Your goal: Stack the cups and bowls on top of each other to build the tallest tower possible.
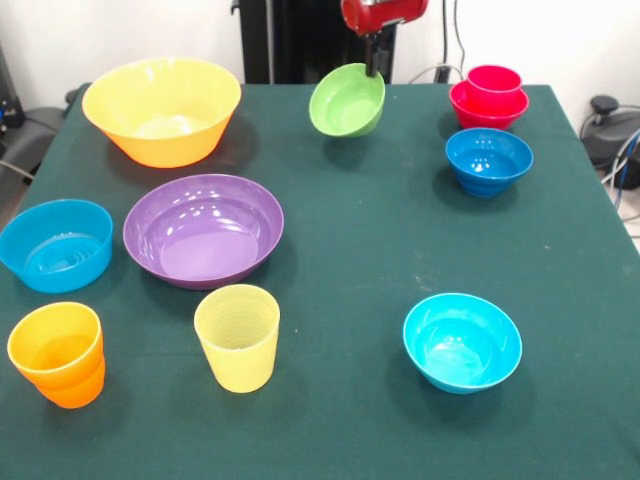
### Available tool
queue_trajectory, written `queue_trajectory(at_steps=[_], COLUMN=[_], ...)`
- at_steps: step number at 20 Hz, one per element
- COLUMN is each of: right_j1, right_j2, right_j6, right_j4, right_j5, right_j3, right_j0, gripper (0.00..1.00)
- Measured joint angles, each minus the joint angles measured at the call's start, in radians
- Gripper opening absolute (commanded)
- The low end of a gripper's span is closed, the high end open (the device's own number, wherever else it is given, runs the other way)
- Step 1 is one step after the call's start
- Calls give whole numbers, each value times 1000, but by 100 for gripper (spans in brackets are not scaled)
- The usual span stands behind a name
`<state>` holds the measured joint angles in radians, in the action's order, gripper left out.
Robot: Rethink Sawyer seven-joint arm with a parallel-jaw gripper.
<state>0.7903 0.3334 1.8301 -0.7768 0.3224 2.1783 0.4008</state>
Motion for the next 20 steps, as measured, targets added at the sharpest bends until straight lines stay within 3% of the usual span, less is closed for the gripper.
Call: queue_trajectory(at_steps=[20], right_j1=[5], right_j2=[-79], right_j6=[0], right_j4=[26], right_j5=[-15], right_j3=[28], right_j0=[-80], gripper=[0])
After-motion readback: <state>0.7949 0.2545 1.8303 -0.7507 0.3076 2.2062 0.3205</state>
